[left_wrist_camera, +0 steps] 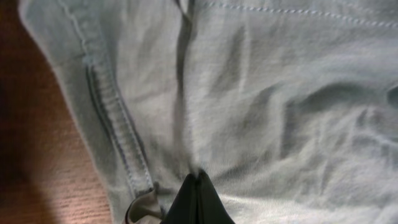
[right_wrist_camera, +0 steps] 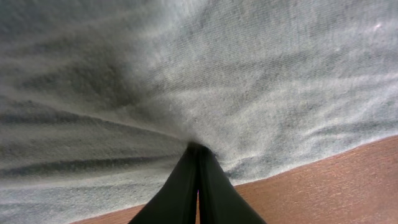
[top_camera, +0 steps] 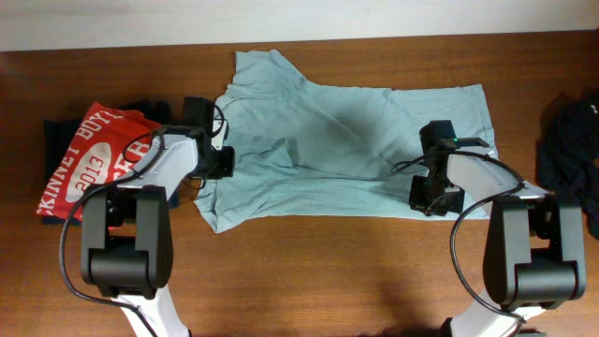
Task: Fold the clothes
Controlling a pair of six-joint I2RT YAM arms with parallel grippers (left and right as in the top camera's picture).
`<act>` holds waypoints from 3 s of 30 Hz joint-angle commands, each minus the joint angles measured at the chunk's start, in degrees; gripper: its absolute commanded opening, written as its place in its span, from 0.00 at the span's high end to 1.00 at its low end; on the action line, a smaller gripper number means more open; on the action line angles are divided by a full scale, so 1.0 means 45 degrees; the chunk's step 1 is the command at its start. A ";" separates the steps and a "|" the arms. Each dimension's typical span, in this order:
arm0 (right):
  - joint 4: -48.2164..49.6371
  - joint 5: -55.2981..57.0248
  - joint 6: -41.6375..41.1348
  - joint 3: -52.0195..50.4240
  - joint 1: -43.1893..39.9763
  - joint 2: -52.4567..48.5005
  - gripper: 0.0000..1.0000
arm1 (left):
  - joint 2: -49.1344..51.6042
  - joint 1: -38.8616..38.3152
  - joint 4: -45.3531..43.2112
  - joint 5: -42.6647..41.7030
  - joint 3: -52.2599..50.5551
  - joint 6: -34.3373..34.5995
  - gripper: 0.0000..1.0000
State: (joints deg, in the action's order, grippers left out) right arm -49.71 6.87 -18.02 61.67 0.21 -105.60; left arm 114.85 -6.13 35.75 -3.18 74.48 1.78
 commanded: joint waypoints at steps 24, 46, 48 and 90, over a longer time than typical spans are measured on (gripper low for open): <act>0.0102 0.0631 -0.0155 -0.0345 -0.0049 -0.0544 0.94 | -0.0646 0.0913 -0.0452 0.0340 0.0879 -0.0306 0.99; 0.0092 0.0631 -0.0151 -0.0345 -0.0049 -0.0544 0.94 | -0.0782 0.0903 -0.0646 0.1229 0.1073 -0.0350 0.48; 0.0097 0.0631 -0.0155 -0.0345 -0.0049 -0.0544 0.94 | -0.1015 0.0889 -0.0306 0.1049 0.1180 -0.0345 0.48; 0.0097 0.0627 -0.0155 -0.0345 -0.0049 -0.0544 0.94 | 0.0432 -0.0165 -0.0826 -0.1161 0.1200 -0.1457 0.65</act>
State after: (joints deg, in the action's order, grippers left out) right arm -49.71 6.87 -18.02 61.67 0.21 -105.60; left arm 116.16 -7.11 31.09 -7.18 79.61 -4.51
